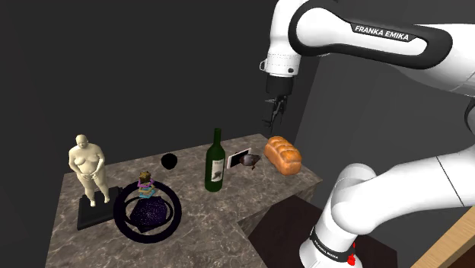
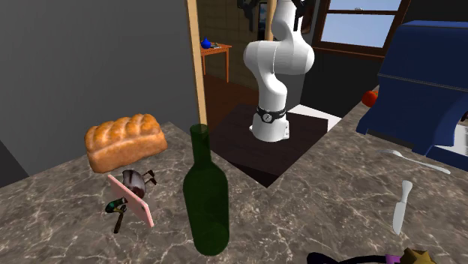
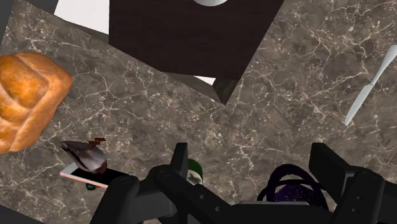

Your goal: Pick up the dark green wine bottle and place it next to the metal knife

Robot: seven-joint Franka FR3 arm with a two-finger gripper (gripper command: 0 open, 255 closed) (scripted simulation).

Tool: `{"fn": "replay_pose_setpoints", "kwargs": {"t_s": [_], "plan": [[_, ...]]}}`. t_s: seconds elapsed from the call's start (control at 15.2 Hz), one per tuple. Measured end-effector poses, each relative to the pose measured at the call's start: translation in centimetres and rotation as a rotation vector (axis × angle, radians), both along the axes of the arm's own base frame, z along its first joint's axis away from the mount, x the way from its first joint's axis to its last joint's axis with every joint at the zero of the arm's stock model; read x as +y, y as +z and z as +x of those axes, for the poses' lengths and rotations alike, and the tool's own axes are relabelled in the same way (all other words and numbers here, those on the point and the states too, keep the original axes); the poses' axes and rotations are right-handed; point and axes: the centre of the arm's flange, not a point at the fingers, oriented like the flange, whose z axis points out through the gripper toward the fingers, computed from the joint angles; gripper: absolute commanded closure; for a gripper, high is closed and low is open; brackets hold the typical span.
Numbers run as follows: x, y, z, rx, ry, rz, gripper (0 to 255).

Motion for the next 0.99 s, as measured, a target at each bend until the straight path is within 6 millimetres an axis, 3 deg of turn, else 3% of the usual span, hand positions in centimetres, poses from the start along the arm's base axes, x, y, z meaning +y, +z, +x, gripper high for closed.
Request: {"fn": "replay_pose_setpoints", "kwargs": {"t_s": [0.13,0.33,0.99], "plan": [[-0.1,-0.3,0.6,0.001,-0.003,0.000,0],[-0.4,-1.3,3.6,0.004,-0.020,0.001,0],[-2.5,-6.3,15.8,0.016,-0.085,0.005,0]]}}
